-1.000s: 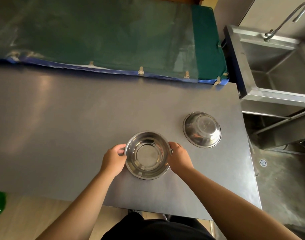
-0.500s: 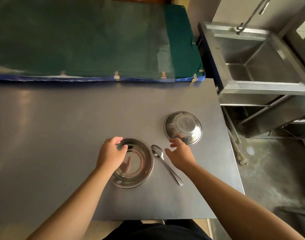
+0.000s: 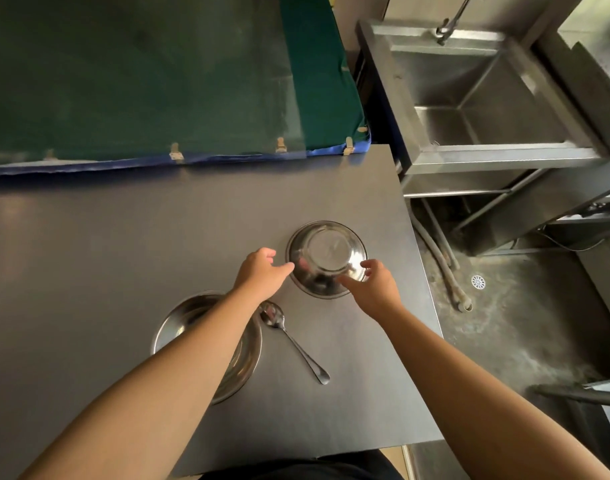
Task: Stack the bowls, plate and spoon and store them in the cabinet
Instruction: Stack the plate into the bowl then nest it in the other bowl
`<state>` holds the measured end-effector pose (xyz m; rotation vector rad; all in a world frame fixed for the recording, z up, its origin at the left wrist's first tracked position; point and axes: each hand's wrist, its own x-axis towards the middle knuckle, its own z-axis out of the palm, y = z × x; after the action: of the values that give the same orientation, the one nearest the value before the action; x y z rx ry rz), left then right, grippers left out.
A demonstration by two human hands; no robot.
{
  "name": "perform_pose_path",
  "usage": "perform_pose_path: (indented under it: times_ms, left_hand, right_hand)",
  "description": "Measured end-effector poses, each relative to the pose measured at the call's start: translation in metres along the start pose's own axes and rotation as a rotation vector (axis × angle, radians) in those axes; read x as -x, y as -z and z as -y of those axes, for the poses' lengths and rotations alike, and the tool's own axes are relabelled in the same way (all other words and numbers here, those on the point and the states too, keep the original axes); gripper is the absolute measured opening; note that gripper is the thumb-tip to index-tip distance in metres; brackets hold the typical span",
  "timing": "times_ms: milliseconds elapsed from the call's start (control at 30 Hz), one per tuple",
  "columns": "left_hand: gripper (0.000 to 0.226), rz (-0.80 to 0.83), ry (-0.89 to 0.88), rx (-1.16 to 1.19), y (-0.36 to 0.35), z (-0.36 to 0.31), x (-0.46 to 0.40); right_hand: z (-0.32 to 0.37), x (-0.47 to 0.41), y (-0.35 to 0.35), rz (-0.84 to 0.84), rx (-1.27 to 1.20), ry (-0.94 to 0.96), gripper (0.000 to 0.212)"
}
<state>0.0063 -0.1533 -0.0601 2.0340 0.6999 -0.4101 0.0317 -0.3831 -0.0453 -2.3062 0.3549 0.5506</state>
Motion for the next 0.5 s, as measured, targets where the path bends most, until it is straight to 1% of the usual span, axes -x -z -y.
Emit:
perform_pose_path:
  times_ms: [67, 133, 267, 400, 500]
  left_hand:
    - [0.072, 0.015, 0.020, 0.023, -0.005, -0.008, -0.013]
    - [0.083, 0.045, 0.045, 0.061, -0.009, -0.015, -0.025]
    - [0.104, 0.100, 0.099, 0.104, -0.013, -0.027, -0.047]
    - [0.119, 0.116, 0.109, 0.083, -0.018, -0.032, -0.058]
    - [0.127, 0.123, 0.107, 0.077, -0.020, -0.033, -0.064]
  right_hand:
    - [0.000, -0.013, 0.004, -0.001, -0.036, -0.045, 0.079]
    - [0.001, -0.023, 0.007, 0.004, -0.123, -0.114, 0.084]
    - [0.003, -0.039, 0.010, 0.044, -0.273, -0.260, 0.087]
    - [0.003, -0.049, 0.011, 0.078, -0.335, -0.295, 0.089]
    - [0.004, -0.056, 0.010, 0.144, -0.410, -0.338, 0.090]
